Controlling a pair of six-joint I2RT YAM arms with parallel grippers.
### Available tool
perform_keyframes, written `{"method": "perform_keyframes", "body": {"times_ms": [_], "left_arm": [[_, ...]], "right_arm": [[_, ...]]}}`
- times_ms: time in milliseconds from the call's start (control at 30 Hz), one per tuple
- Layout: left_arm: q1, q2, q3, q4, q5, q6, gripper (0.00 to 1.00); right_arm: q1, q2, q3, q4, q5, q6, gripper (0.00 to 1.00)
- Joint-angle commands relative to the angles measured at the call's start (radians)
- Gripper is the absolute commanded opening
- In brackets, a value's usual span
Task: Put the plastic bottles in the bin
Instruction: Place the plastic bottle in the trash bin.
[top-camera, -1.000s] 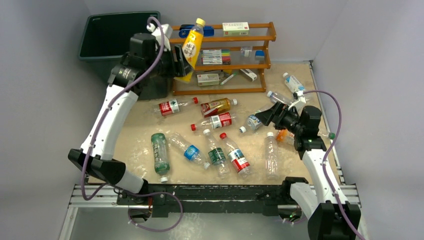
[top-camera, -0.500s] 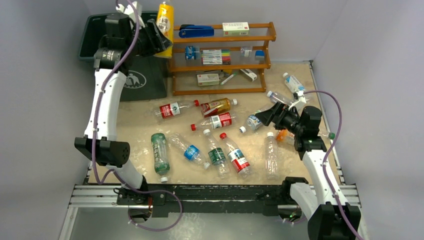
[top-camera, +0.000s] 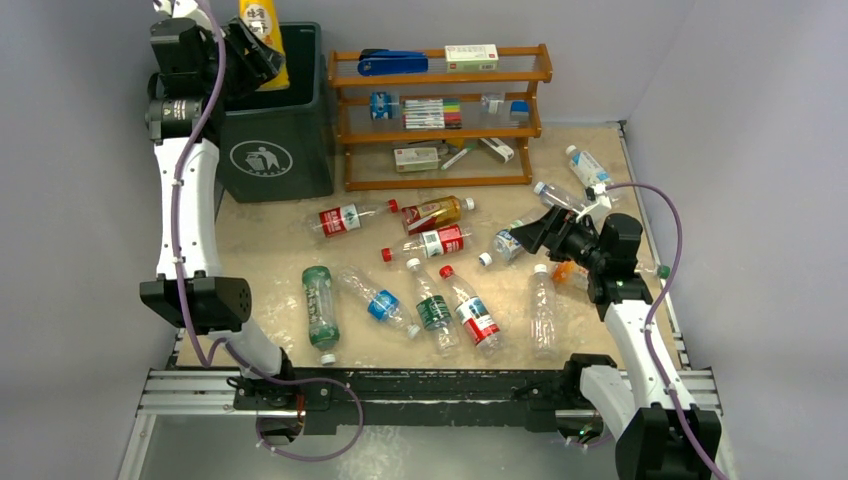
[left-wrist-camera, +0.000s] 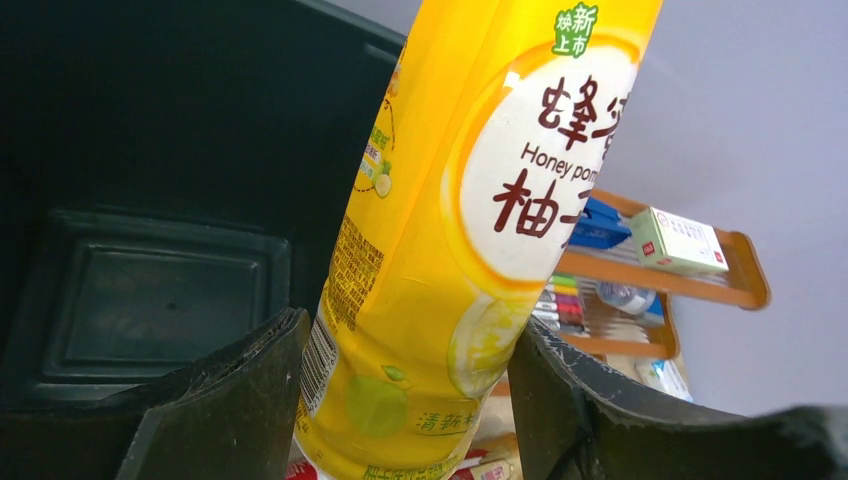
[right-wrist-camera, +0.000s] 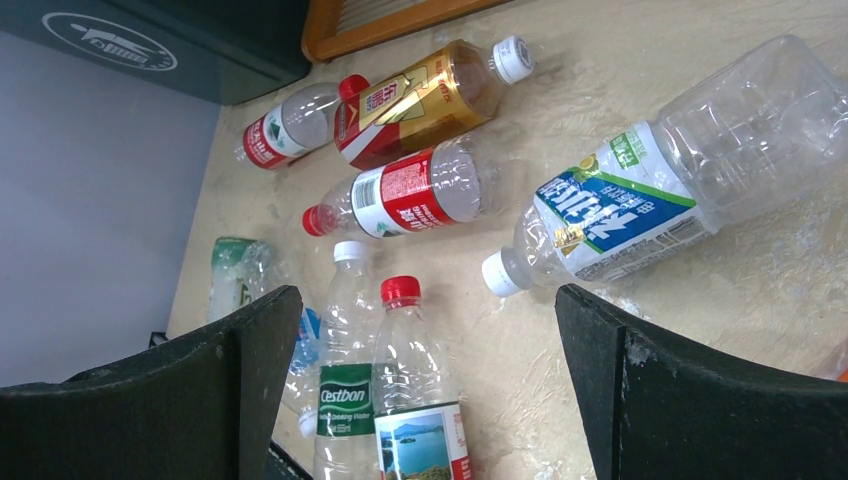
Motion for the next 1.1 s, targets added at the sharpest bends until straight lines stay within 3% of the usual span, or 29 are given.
{"method": "perform_keyframes", "body": {"times_ms": [0,200,333,467,867,1067], "left_arm": [[0.017,0.012,-0.001,0.086,-0.042,-0.008,0.55],[0.019,0.001,-0.068,0.093,-0.099,0.005,0.67],[0.022,0.017,-0.057,0.072,-0.119,0.018,0.7],[0.026,0.03,-0.034,0.045,-0.129,0.018,0.83],[0.035,-0.038,-0.027,0.013,-0.034,-0.014,0.86],[0.033,-0.208,-0.181,0.037,0.106,-0.054,0.87]], "right_arm": [[0.005,-0.003,0.011,0.027,-0.026,0.001,1.0],[0.006,-0.003,0.011,0.027,-0.023,0.0,1.0],[0.006,-0.001,0.015,0.025,-0.025,0.0,1.0],[0.006,0.0,0.026,0.014,-0.022,-0.002,1.0],[0.006,-0.025,0.169,-0.167,0.007,-0.061,1.0],[0.006,-0.072,0.253,-0.326,0.022,-0.127,1.0]]}}
